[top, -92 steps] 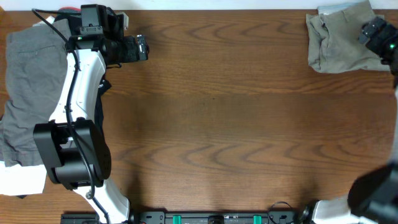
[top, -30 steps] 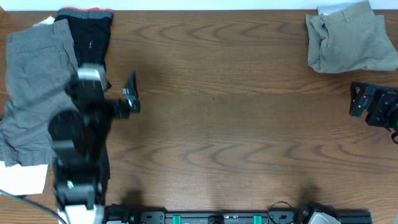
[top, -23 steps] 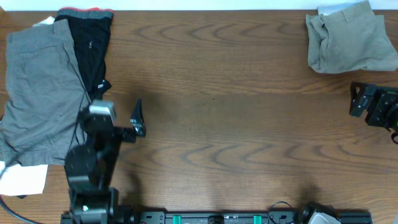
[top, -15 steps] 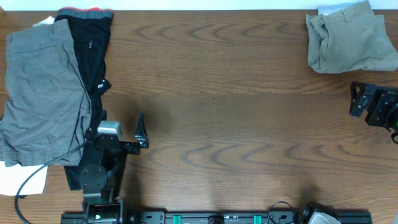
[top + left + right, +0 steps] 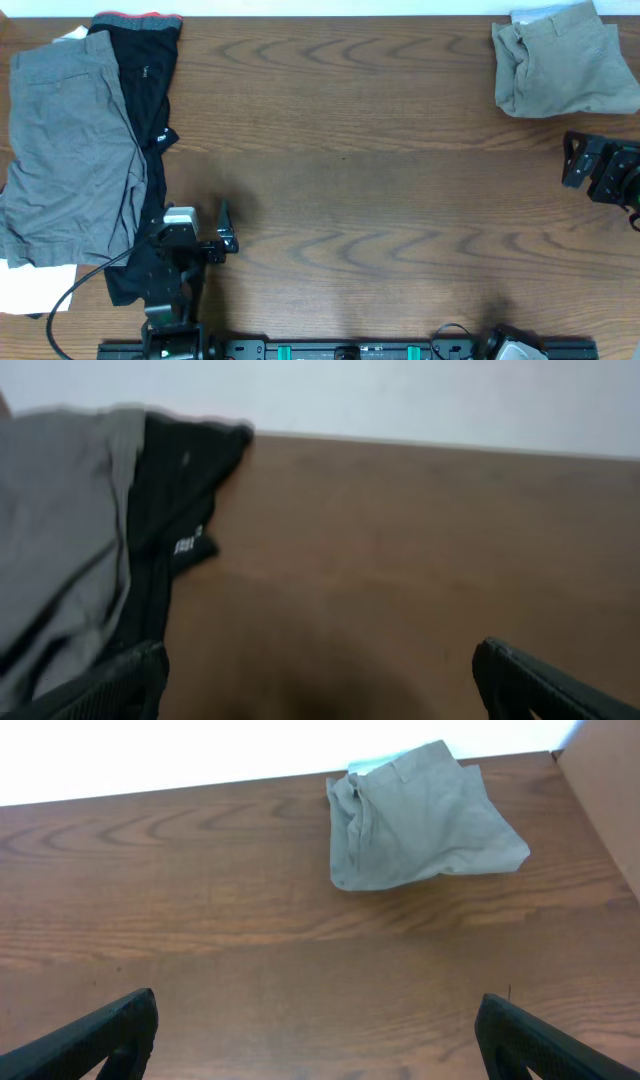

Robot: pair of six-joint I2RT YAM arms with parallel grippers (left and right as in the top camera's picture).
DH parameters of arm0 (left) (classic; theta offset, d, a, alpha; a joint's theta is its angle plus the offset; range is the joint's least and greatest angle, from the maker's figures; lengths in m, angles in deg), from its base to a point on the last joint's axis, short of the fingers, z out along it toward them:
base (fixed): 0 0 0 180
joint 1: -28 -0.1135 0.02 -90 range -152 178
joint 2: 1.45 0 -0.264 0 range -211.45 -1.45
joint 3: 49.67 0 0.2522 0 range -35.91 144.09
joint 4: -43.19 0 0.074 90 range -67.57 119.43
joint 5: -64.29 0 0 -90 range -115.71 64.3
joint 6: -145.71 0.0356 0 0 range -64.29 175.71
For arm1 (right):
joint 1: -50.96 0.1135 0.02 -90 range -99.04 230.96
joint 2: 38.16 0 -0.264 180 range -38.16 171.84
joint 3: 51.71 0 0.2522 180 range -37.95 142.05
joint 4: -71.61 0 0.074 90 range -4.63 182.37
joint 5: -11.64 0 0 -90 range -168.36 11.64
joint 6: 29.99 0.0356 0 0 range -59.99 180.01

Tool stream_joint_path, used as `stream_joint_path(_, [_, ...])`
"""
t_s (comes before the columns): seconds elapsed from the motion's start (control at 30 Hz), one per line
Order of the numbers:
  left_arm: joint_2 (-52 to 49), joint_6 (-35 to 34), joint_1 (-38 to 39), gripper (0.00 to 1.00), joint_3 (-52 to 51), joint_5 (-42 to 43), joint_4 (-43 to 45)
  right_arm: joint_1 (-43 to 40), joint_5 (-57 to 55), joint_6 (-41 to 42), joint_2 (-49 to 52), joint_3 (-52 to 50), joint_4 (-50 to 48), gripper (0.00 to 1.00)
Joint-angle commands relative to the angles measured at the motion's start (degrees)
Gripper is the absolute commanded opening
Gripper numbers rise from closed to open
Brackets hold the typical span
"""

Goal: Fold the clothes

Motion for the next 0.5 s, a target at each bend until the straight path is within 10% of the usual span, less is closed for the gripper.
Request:
stream_joint_path(0.0, [3.0, 1.0, -0.4, 0.98, -0.1, -0.7, -5.1, -0.1, -0.2, -0.4, 0.0, 0.3, 0.1, 0.99])
stream_joint_path(0.47, [10.6, 1.0, -0.4, 0.98, -0.1, -0.7, -4.5, -0.1, -0.2, -0.4, 0.0, 0.3, 0.1, 0.99])
